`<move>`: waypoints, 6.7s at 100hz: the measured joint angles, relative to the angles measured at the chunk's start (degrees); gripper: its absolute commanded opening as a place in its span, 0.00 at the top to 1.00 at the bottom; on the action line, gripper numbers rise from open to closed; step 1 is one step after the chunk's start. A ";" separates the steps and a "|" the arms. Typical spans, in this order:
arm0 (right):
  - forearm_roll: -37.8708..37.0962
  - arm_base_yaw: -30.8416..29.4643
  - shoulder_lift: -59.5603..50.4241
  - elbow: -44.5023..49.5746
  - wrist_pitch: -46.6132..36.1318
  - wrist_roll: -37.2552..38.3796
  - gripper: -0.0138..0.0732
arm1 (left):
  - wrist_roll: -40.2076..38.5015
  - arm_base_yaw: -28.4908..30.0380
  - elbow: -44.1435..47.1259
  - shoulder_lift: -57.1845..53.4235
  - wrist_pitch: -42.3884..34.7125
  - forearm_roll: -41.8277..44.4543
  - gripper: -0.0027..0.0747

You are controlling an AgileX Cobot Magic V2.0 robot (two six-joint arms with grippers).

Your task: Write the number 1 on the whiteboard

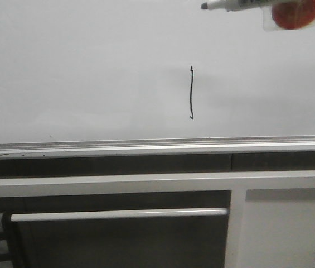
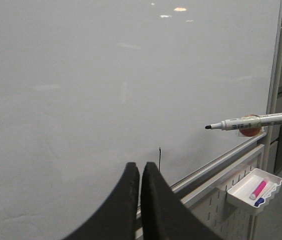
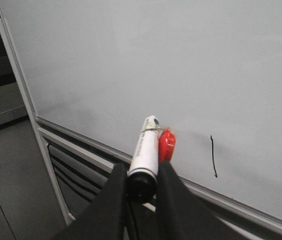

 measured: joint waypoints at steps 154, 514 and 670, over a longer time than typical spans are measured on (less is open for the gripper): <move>-34.84 13.80 52.67 -48.90 32.32 30.75 0.89 | 31.47 0.00 -37.22 56.53 37.00 -21.11 0.47; -31.54 2.22 37.48 -55.14 21.23 33.04 0.43 | 16.50 0.00 -15.93 41.81 -32.53 -10.14 0.99; -31.54 2.22 37.48 -55.14 21.23 33.14 0.43 | 14.87 0.00 -15.93 47.47 -43.84 -14.82 0.99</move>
